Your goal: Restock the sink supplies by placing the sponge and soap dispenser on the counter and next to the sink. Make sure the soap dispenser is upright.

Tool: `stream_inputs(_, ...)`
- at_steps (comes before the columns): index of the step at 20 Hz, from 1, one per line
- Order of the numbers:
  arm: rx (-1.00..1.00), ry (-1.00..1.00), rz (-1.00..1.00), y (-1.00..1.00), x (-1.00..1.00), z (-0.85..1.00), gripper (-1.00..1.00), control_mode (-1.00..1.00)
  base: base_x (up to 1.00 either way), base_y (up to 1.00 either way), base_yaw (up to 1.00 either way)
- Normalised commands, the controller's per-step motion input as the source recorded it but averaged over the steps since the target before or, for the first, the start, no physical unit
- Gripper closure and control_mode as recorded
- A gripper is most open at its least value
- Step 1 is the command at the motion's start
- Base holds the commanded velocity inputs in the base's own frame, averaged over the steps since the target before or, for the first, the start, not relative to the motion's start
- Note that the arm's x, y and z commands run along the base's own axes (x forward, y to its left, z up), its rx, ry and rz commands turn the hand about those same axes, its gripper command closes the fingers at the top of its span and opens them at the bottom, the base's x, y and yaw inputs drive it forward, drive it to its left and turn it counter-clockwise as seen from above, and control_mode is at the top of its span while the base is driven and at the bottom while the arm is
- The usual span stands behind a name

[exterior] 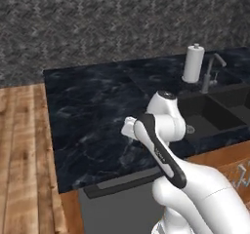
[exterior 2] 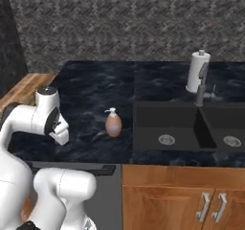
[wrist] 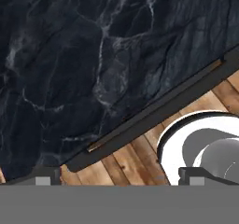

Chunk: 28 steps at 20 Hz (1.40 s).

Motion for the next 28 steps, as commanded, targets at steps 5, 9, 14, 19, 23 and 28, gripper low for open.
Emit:
stream_inputs(5,0.0,0.0,0.0,0.0,0.0,0.0,-1.0,1.0,-0.3,1.0,0.54)
stream_inputs(9,0.0,0.0,0.0,0.0,0.0,0.0,-1.0,1.0,-0.06,1.0,0.52)
stream_inputs(14,0.0,0.0,0.0,0.0,0.0,0.0,-1.0,1.0,0.01,1.0,0.49)
stream_inputs(19,0.0,0.0,0.0,0.0,0.0,0.0,-1.0,1.0,0.65,0.88,0.44)
stream_inputs(23,0.0,0.0,0.0,0.0,0.0,0.0,-1.0,1.0,1.0,0.68,0.34)
stream_inputs(28,0.0,0.0,0.0,0.0,0.0,0.0,-1.0,1.0,1.0,-0.03,0.37)
